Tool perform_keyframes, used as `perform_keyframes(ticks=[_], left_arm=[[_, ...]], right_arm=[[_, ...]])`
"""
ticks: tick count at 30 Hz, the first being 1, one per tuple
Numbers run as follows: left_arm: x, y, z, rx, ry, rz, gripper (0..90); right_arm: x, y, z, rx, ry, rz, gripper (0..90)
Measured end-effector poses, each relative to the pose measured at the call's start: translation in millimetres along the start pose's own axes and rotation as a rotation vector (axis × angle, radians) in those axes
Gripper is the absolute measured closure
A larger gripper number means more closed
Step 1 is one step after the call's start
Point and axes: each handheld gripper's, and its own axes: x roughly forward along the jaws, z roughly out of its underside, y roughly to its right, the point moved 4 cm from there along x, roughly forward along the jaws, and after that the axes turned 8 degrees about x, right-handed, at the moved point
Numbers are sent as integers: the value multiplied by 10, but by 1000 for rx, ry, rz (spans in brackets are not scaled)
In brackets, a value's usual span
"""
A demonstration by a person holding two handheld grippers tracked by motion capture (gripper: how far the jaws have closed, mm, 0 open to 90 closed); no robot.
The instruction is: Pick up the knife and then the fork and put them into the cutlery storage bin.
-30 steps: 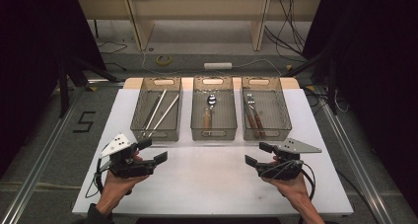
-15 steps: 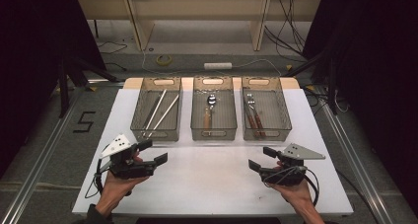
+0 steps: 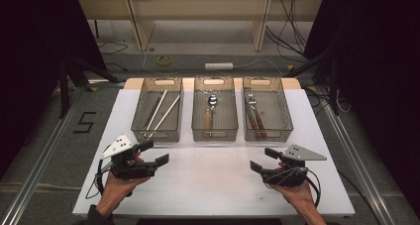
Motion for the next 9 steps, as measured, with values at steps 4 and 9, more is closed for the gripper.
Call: perform_keyframes(ticks=[4,9], left_arm=[[1,1,-1,-1,1,-1,168],[1,-5,-1,-1,1,-2,168]], right_arm=[[-3,2,-3,-1,2,2,245],[-5,4,-5,-1,3,3,243]])
